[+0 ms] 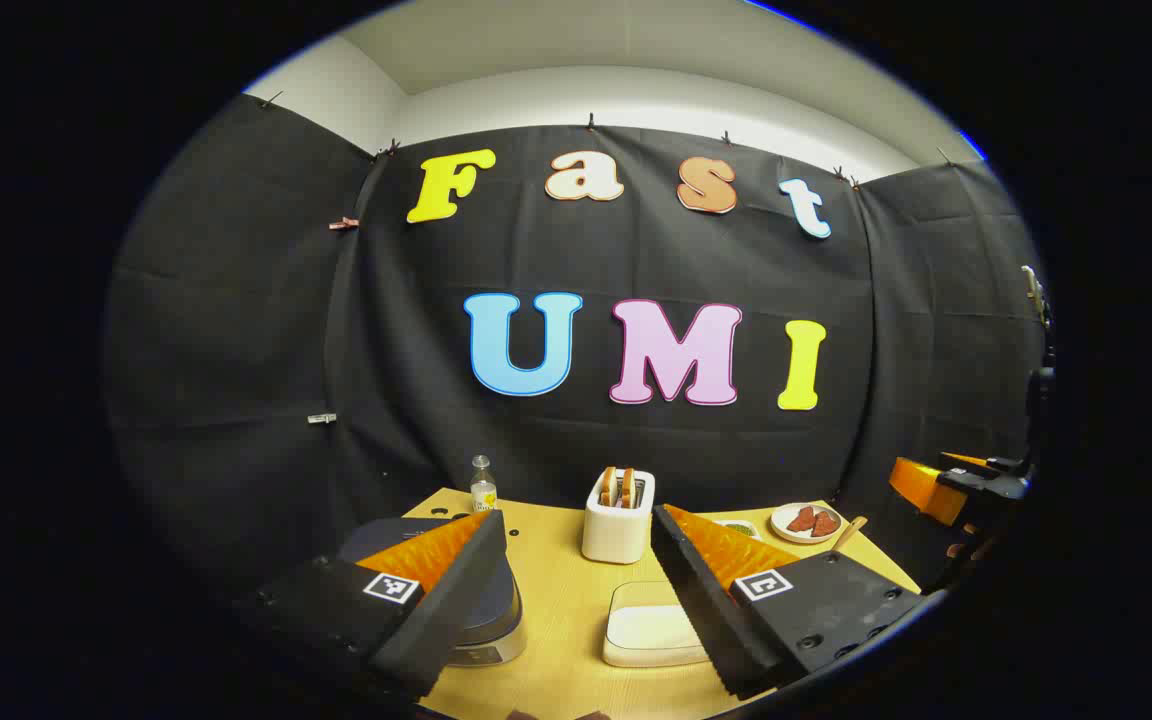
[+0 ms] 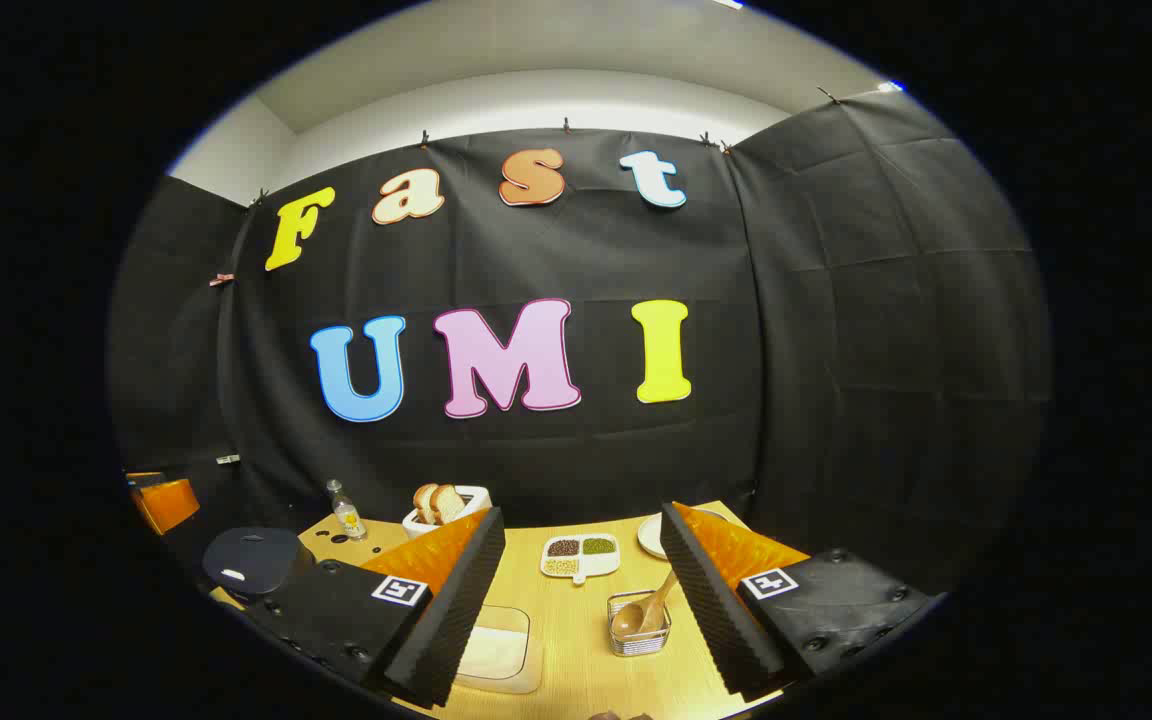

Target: Close the left gripper, press the button to open the rice cooker; take a wooden spoon from the chopstick holder with the right hand, scoop a spoonful of rice and pour it into the rice cooker, then put the wooden spoon back into the chopstick holder.

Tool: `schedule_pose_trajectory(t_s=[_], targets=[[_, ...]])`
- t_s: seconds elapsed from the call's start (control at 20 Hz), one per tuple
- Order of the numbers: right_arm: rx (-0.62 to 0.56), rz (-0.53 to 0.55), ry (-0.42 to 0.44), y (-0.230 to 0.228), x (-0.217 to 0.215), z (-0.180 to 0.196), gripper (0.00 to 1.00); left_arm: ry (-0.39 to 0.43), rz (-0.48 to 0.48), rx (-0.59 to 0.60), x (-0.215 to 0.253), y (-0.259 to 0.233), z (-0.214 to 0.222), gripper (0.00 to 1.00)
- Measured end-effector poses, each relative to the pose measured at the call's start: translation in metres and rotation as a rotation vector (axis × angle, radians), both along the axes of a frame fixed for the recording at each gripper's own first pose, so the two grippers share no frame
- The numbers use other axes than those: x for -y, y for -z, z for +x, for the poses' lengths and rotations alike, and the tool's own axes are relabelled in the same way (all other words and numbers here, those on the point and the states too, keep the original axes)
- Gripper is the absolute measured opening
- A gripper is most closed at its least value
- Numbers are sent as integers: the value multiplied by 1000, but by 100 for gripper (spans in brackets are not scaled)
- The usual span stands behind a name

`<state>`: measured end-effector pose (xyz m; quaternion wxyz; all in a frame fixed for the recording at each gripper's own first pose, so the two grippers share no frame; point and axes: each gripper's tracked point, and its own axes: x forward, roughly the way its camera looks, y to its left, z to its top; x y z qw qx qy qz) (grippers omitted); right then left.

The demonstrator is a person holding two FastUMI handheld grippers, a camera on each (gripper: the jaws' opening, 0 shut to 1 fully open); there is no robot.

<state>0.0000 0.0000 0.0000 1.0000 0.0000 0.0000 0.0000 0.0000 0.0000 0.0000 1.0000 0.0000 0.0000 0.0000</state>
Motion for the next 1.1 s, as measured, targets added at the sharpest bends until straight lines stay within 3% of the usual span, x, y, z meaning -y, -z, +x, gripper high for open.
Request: schedule_pose_trajectory(t_s=[0.65,1.1], targets=[[72,-11,68,-23,19,-2,98,24,-28,14,-10,-2,17,99],[47,-36,80,-10,12,-7,98,12,-35,-24,-33,9,38,99]])
